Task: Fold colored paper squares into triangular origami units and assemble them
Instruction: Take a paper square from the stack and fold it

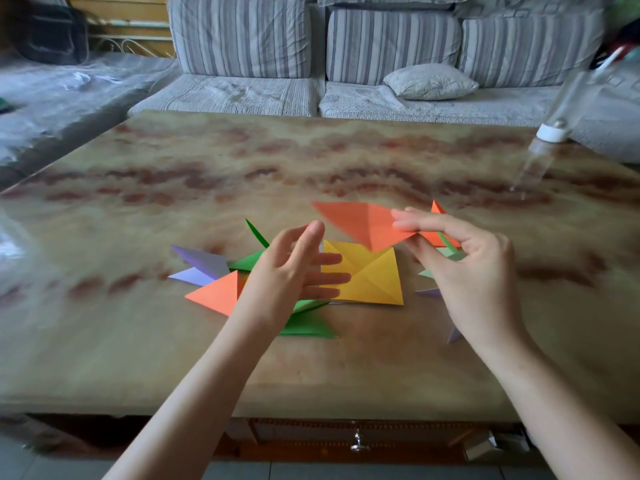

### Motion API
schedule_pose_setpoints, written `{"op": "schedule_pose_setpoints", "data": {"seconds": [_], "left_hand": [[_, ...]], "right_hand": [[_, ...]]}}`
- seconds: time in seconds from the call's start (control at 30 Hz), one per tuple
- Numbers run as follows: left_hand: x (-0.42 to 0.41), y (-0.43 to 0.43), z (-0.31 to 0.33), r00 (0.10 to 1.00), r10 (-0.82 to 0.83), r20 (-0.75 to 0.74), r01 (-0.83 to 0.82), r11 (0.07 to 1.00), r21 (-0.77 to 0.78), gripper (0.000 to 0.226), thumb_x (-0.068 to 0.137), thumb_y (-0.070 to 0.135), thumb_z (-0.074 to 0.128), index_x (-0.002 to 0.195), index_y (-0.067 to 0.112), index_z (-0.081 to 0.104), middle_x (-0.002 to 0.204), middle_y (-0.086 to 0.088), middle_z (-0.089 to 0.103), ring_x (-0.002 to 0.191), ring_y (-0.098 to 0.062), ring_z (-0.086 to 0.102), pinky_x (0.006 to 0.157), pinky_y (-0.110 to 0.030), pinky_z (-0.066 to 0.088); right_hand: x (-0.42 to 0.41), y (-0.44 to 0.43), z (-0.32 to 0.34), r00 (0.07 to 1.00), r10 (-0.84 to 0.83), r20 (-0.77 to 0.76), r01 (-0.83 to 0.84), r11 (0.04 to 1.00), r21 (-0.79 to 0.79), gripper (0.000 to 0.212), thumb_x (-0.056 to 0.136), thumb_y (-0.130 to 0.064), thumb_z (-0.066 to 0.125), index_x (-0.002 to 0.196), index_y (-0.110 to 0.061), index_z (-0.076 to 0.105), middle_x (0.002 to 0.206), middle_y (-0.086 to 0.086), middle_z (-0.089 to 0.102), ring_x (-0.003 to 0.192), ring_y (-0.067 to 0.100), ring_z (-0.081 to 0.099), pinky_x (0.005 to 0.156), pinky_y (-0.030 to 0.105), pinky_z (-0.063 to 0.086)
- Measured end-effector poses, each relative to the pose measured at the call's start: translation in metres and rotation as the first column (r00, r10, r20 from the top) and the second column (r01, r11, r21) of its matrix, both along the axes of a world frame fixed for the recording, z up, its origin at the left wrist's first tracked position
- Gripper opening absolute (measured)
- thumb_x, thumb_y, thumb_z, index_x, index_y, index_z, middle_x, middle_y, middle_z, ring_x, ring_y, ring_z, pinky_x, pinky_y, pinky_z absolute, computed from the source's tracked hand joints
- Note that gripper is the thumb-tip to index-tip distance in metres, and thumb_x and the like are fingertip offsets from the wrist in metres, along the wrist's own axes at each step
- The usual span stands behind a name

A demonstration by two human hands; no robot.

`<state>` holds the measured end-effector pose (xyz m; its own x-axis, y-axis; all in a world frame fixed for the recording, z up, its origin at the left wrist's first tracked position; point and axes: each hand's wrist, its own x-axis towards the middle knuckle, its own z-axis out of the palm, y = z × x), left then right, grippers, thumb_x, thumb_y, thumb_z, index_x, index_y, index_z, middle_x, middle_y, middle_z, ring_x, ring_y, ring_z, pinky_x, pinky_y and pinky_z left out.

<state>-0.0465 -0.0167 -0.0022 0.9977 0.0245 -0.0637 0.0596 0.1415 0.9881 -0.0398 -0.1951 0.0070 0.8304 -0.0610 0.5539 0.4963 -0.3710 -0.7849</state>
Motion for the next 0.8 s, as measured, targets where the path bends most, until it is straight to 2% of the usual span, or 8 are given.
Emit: {"op": "schedule_pose_setpoints", "data": {"seconds": [0.1,0.17,0.27,0.37,0.43,0.53,0.67,0.8], "left_hand": [[0.0013,-0.0006,0.0015,0.999,-0.020,-0.025,0.017,0.991,-0.131,0.078,0.065,0.049,0.064,0.132,0.015,0.044,0.104,-0.011,0.066,0.080,-0.023,0.073,0.069,-0.032,0.060],[0.0015,0.0011,0.0027,0.999,-0.027,0.034,0.033,0.986,-0.165,0.085,0.062,0.052,0.072,0.133,0.016,0.046,0.112,-0.011,0.066,0.088,-0.021,0.072,0.069,-0.029,0.058],[0.0020,0.0052,0.0063,0.999,0.003,0.032,0.003,0.979,-0.205,0.056,0.074,0.035,0.071,0.126,0.019,0.055,0.096,-0.005,0.067,0.080,-0.018,0.067,0.065,-0.027,0.055],[0.0024,0.0059,0.0088,0.999,0.016,-0.034,-0.025,0.961,-0.277,0.042,0.081,0.022,0.060,0.123,0.016,0.057,0.081,-0.002,0.064,0.066,-0.016,0.061,0.065,-0.031,0.050],[0.0014,0.0056,0.0088,0.999,0.023,-0.028,-0.030,0.967,-0.254,0.037,0.082,0.018,0.062,0.119,0.016,0.060,0.081,-0.001,0.065,0.060,-0.011,0.059,0.057,-0.025,0.051],[0.0007,0.0064,0.0041,0.999,0.040,-0.005,-0.041,0.983,-0.179,0.027,0.082,0.010,0.064,0.109,0.014,0.065,0.085,-0.003,0.069,0.063,-0.010,0.063,0.055,-0.021,0.053],[0.0013,0.0082,-0.0004,1.000,0.013,0.017,-0.010,0.991,-0.134,0.015,0.085,0.006,0.062,0.097,0.013,0.069,0.085,-0.005,0.071,0.071,-0.014,0.064,0.065,-0.025,0.056],[-0.0010,0.0050,0.0019,0.998,-0.052,0.041,0.059,0.979,-0.194,0.015,0.089,0.004,0.054,0.095,0.005,0.068,0.086,-0.006,0.071,0.077,-0.015,0.068,0.067,-0.029,0.059]], "right_hand": [[-0.0010,0.0013,-0.0006,0.990,0.126,-0.060,-0.127,0.992,-0.009,0.009,0.082,-0.008,0.068,0.084,-0.015,0.074,0.106,-0.024,0.067,0.109,-0.010,0.056,0.074,0.026,0.056],[0.0009,-0.0003,-0.0027,0.981,0.174,-0.083,-0.178,0.983,-0.041,0.011,0.081,-0.007,0.069,0.084,-0.017,0.074,0.105,-0.019,0.070,0.113,-0.008,0.054,0.080,0.025,0.051],[0.0027,-0.0038,-0.0054,0.974,0.213,-0.075,-0.219,0.973,-0.075,0.016,0.079,-0.008,0.067,0.082,-0.021,0.073,0.113,-0.014,0.067,0.118,-0.002,0.053,0.095,0.031,0.047],[0.0024,-0.0051,-0.0059,0.966,0.242,-0.090,-0.250,0.964,-0.095,0.015,0.076,-0.010,0.065,0.080,-0.023,0.072,0.118,-0.014,0.065,0.121,-0.001,0.051,0.101,0.025,0.041],[0.0020,-0.0050,-0.0065,0.962,0.251,-0.104,-0.262,0.958,-0.114,0.019,0.077,-0.003,0.070,0.080,-0.021,0.073,0.120,-0.013,0.063,0.122,-0.001,0.050,0.104,0.020,0.037],[0.0018,-0.0051,-0.0077,0.952,0.265,-0.154,-0.287,0.948,-0.141,0.026,0.077,0.002,0.071,0.081,-0.024,0.074,0.125,-0.015,0.060,0.124,-0.002,0.047,0.104,0.018,0.034],[0.0026,-0.0049,-0.0070,0.945,0.269,-0.187,-0.298,0.943,-0.149,0.014,0.069,-0.030,0.078,0.082,-0.030,0.073,0.128,-0.017,0.057,0.123,-0.003,0.048,0.096,0.009,0.034],[0.0030,-0.0027,-0.0037,0.939,0.276,-0.206,-0.284,0.959,-0.012,0.013,0.069,-0.033,0.073,0.075,-0.021,0.073,0.117,-0.015,0.065,0.112,-0.004,0.056,0.092,0.020,0.043]]}}
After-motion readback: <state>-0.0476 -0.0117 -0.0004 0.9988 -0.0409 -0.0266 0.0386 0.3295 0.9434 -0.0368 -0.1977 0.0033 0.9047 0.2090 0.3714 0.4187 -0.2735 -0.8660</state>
